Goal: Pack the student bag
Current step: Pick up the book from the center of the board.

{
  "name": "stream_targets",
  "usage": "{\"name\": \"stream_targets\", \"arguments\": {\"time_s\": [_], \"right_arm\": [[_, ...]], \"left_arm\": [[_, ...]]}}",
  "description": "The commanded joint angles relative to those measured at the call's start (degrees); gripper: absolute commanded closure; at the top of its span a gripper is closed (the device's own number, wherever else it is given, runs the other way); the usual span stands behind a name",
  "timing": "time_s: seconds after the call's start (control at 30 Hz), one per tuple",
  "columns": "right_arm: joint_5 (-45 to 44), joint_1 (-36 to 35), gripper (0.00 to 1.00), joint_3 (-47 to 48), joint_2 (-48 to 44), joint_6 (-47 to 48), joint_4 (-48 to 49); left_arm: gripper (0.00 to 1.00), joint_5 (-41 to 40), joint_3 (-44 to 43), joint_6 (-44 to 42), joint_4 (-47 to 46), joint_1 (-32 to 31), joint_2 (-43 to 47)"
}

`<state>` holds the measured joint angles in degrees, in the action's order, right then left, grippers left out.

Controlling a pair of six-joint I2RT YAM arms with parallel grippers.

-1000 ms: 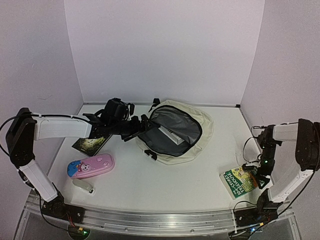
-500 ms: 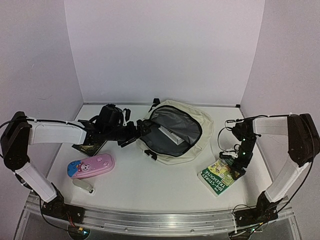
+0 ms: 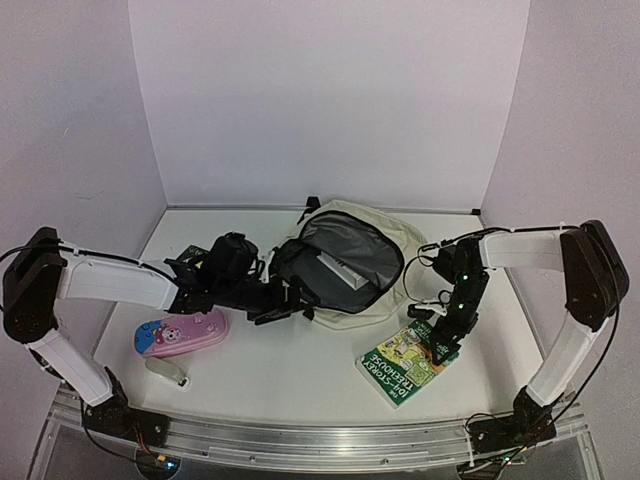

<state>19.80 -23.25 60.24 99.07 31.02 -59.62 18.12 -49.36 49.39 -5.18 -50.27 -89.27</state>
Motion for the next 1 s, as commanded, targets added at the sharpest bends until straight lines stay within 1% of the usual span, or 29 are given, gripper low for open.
{"name": "stream_targets", "arguments": {"time_s": [0.0,0.17,0.27,0.33,0.5,0.67,0.8,0.9,0.97], "right_arm": [[5.10,-0.52,0.08,3.51,0.77,-1.67,-3.32],[9.06,-0.54,0.10,6.17,0.57,-3.88,-4.37],[11.55,-0.92,0.12,7.32,1.24,-6.21,-4.50],[11.40,-1.17,0.13,7.75,1.72,-7.44,-4.49],[12.08,-1.29,0.16,8.31,3.34,-10.09,-4.71],[9.91,-1.20,0.16,8.90,1.81,-11.40,-4.94],[2.15,-0.90,0.18,8.87,1.01,-11.00,-4.46],[-1.77,-0.79,0.23,7.57,4.56,-9.87,-3.59],[-1.15,-0.80,0.29,6.72,6.69,-8.77,-3.54]], "left_arm": [[0.03,5.37,-1.22,-1.59,-2.70,-6.38,-3.01],[0.10,7.49,-3.32,0.30,-4.49,-9.70,-9.65],[0.16,10.11,-2.60,4.34,-10.64,-10.07,-13.39],[0.19,11.20,-2.68,6.09,-13.52,-10.11,-15.76],[0.30,13.35,-8.54,4.73,-13.04,-11.25,-21.10],[0.41,17.07,-14.16,3.62,-11.26,-11.55,-26.52],[0.44,17.30,-15.14,2.55,-10.59,-11.73,-26.88],[0.49,17.94,-15.94,2.24,-10.81,-11.69,-27.61],[0.52,18.90,-16.42,2.06,-11.43,-11.68,-28.17]]}}
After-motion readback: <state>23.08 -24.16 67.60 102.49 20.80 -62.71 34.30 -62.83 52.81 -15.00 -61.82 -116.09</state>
